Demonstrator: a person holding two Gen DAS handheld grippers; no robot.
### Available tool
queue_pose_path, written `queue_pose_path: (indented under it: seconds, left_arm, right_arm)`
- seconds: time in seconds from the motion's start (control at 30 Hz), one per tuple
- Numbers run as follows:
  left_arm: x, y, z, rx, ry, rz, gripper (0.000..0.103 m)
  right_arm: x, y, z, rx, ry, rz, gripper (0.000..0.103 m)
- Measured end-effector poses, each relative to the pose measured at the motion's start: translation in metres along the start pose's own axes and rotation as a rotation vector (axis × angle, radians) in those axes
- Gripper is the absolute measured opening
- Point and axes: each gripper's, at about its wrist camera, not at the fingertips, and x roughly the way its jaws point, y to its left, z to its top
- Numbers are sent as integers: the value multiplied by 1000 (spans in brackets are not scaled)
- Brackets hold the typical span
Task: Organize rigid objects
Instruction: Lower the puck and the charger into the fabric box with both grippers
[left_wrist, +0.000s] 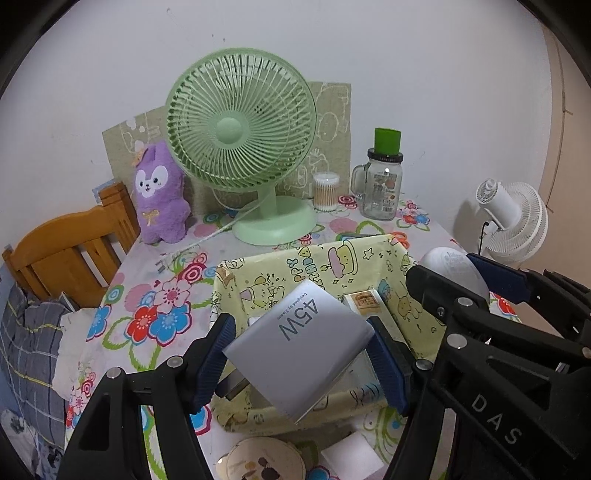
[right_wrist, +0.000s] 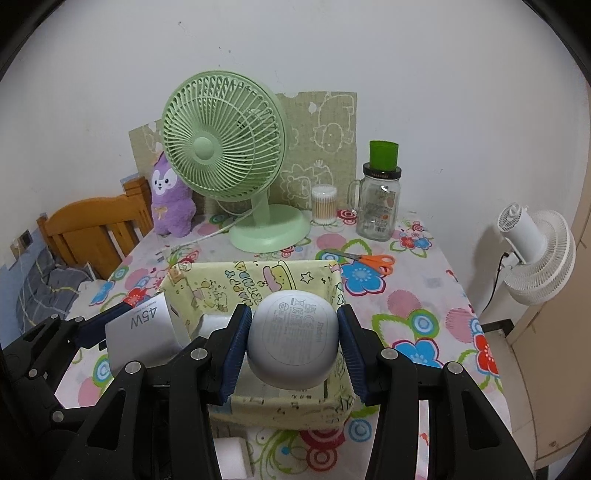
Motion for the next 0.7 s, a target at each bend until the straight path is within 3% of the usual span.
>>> queue_pose_path:
  seconds: [0.7]
  left_arm:
    - [57,0,-2,-15,104,-14,73]
  right_arm:
    - [57,-5,-3,-18,82,6,51]
